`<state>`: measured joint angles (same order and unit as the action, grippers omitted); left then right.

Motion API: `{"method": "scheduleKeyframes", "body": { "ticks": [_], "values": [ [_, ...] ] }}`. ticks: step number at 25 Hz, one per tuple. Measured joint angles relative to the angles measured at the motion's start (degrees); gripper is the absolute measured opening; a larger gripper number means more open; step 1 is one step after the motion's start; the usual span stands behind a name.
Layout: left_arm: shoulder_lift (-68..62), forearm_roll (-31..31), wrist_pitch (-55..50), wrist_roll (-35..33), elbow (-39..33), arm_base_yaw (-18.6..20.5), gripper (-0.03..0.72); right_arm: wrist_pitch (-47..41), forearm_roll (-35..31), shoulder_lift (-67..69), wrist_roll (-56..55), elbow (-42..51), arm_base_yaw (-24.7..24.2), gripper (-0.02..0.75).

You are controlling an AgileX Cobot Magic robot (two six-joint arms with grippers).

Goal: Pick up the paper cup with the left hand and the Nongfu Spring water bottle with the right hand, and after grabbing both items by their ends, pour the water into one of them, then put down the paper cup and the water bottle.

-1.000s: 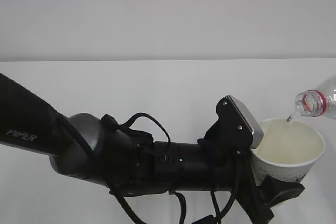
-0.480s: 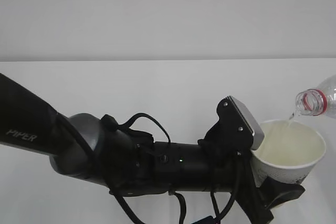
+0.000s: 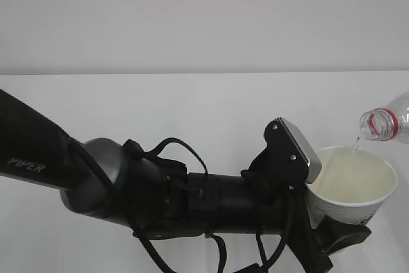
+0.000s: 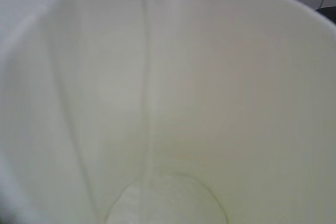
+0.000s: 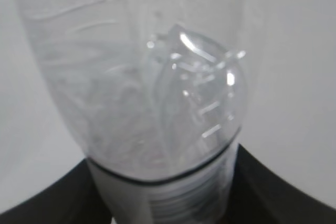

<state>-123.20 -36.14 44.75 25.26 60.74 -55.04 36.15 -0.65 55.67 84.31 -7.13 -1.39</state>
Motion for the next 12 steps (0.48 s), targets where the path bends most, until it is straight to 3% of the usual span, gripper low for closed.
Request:
{"method": "scheduleKeyframes", "body": {
  "ticks": [12],
  "values": [
    [0.0, 1.5, 0.0, 0.0, 0.0, 0.0, 0.546, 0.1, 0.0, 0.0, 0.1, 0.0, 0.0, 0.413]
  ]
}}
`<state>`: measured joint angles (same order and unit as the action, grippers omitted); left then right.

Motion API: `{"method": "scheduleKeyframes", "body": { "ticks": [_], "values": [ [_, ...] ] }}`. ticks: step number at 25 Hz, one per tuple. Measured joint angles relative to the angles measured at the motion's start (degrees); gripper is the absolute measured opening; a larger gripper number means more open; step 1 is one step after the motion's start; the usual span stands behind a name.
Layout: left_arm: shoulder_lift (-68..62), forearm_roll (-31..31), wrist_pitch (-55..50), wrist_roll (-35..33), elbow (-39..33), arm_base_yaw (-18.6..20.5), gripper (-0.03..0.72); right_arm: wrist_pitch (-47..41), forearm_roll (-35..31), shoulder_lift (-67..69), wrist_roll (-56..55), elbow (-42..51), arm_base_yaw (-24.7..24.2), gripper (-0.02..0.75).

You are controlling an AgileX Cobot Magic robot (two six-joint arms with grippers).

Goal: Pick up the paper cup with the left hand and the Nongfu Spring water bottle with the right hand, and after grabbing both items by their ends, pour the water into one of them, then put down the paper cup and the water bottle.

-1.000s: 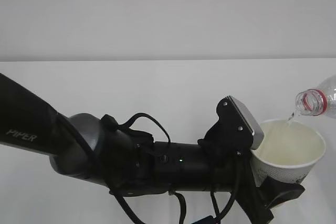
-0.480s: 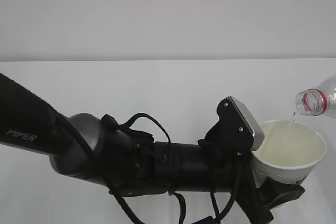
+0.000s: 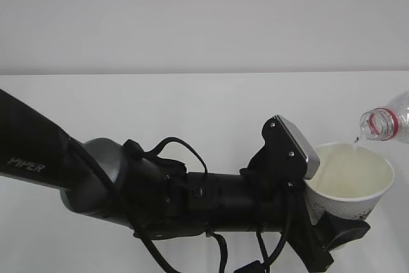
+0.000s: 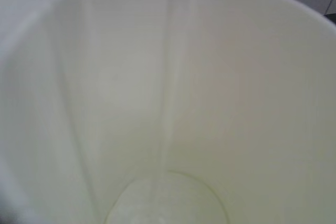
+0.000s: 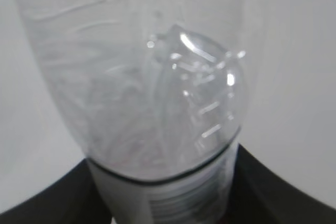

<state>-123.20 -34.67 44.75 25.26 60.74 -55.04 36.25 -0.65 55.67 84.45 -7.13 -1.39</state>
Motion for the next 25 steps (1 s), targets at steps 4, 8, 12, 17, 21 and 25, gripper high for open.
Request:
{"method": "scheduleKeyframes", "body": {
  "ticks": [4, 8, 12, 17, 21, 25],
  "values": [
    [0.0, 0.0, 0.0, 0.0, 0.0, 0.0, 0.546, 0.1, -0.1, 0.0, 0.0, 0.0, 0.0, 0.413],
    [0.0, 0.0, 0.0, 0.0, 0.0, 0.0, 0.546, 0.1, -0.1, 0.0, 0.1, 0.0, 0.0, 0.413],
    [0.0, 0.0, 0.0, 0.0, 0.0, 0.0, 0.546, 0.2, -0.1, 0.0, 0.2, -0.1, 0.0, 0.413],
    [0.0, 0.1, 0.0, 0.0, 0.0, 0.0, 0.546, 0.2, -0.1, 0.0, 0.6, -0.8, 0.0, 0.413],
    [0.0, 0.1, 0.0, 0.0, 0.0, 0.0, 0.546, 0.3, -0.1, 0.0, 0.7, -0.9, 0.0, 0.413],
    [0.0, 0.2, 0.0, 0.0, 0.0, 0.0, 0.546, 0.3, -0.1, 0.0, 0.8, -0.9, 0.0, 0.413]
  ]
}}
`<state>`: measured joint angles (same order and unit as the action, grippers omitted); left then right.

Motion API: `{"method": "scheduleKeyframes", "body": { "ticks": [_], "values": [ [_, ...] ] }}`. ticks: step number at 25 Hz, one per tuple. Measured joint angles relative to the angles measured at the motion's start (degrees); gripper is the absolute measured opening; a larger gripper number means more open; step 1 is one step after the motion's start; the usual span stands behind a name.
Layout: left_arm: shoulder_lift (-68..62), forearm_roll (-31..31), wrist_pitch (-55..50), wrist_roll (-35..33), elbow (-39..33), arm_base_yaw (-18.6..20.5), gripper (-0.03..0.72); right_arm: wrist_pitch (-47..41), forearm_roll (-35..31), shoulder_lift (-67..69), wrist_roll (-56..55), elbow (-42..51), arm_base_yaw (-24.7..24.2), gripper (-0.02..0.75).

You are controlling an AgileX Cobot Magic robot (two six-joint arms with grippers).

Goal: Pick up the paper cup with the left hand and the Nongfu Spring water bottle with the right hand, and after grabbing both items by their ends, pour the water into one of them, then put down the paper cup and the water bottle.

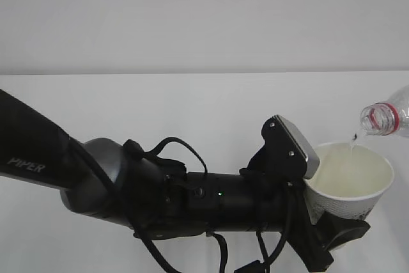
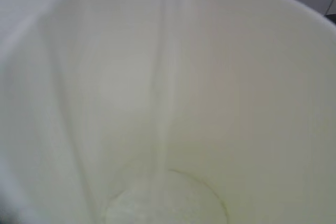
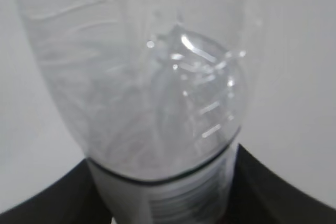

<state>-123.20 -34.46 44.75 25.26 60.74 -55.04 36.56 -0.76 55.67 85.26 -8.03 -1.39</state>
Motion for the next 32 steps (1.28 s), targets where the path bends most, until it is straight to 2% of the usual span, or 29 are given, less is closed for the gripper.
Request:
{"method": "scheduleKeyframes", "body": {
  "ticks": [32],
  "values": [
    [0.0, 0.1, 0.0, 0.0, 0.0, 0.0, 0.546, 0.0, 0.0, 0.0, 1.2, -0.1, 0.0, 0.413]
  ]
}}
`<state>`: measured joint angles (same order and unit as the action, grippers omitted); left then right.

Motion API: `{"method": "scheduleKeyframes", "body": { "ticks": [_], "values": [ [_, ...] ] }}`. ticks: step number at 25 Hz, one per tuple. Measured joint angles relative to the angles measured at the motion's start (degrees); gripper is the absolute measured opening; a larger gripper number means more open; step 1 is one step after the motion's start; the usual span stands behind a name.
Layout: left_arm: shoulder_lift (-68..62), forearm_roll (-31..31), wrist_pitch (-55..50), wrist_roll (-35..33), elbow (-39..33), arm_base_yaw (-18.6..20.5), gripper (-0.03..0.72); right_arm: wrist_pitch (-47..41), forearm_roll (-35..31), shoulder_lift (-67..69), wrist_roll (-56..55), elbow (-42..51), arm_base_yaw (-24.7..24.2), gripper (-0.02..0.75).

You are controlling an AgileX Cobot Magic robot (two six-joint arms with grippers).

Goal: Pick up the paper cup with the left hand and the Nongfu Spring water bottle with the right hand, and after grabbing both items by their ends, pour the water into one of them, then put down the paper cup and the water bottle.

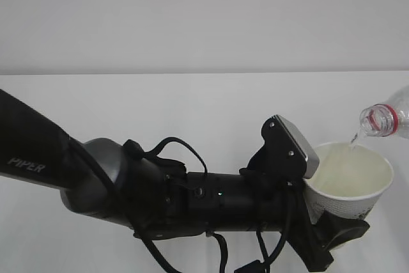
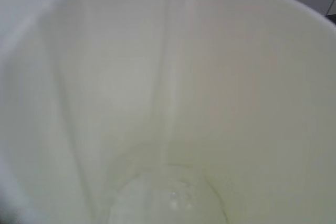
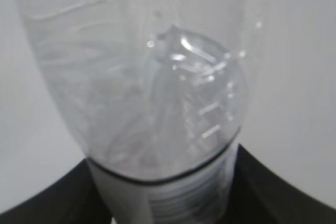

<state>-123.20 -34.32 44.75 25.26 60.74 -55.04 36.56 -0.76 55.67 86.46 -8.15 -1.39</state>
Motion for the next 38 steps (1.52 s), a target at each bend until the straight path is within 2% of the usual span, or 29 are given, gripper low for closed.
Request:
{"method": "scheduleKeyframes", "body": {
  "ticks": [38],
  "values": [
    [0.0, 0.0, -0.3, 0.0, 0.0, 0.0, 0.546, 0.0, 0.0, 0.0, 1.0, 0.0, 0.0, 0.413]
  ]
}}
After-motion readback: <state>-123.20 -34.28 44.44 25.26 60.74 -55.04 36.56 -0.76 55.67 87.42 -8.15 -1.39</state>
